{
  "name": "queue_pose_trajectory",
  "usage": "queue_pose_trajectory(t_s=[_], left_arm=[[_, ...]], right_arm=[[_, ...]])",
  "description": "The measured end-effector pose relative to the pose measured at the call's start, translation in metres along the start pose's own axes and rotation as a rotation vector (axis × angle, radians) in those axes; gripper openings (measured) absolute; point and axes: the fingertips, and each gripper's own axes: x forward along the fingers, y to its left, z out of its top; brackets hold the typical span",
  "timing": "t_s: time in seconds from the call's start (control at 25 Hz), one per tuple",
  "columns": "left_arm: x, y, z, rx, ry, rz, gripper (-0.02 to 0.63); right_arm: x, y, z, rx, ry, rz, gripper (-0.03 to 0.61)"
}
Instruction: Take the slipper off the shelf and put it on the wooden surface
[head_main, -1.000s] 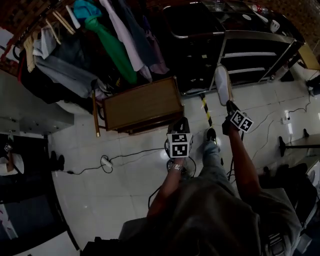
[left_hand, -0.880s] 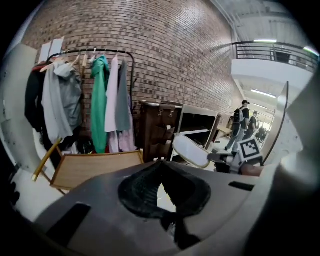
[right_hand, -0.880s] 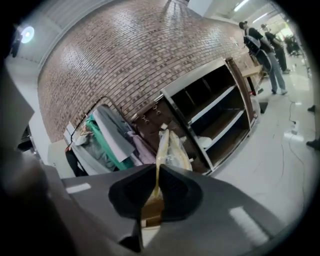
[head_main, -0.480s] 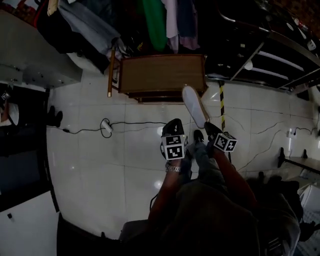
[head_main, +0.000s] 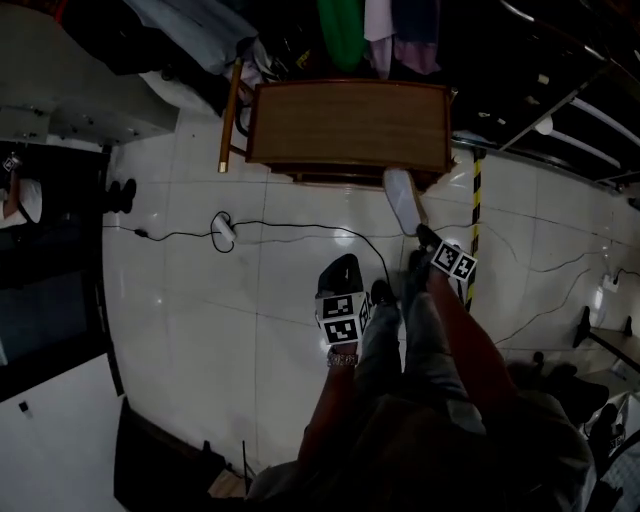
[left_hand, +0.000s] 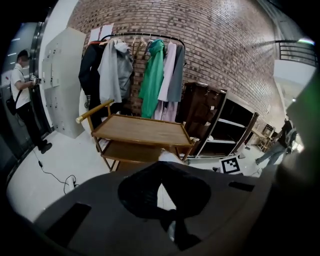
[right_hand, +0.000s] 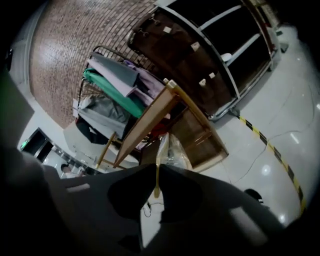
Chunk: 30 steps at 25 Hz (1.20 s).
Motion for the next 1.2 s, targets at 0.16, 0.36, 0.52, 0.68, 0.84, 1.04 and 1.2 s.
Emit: queue_pose_trajectory(t_s=[0.16,0.36,0.52,0.68,0.84,1.04,1.2], left_arm=[[0.031,-0.001,-0.015,0.004,-0.011,-0.005,0.003],[0.073,0.005,-0.018,0.017,-0.041,-0.006,0.003],[0.09,0.018,-0.012,0.017,-0.059,0.018,0.003],[0.095,0.024,0.004,0.012,-0.057,0.028,0.003],[0.083,0.011,0.012,-0.009,-0.013,-0.001,0.003],[0.066,-0.025,0.04,0.019,0.015,-0.072,0.003],[0.037,-0.065,0.076,0.072,0.003,-0.151,0.003]], right_arm=[[0.046,-0.037,0.029,0.053,-0.074,-0.006,0.019],[0.103,-0.066,0.063,0.025,-0.125,-0.027,0.02],[0.135,-0.08,0.082,0.01,-0.137,-0.055,0.023],[0.153,-0.081,0.094,-0.027,-0.076,-0.089,0.206],[0.125,-0.076,0.082,0.009,-0.01,-0.114,0.298],[0.056,-0.036,0.079,-0.065,0.033,-0.133,0.27],[-0.023,0.052,0.093,-0.277,0.023,-0.117,0.179]])
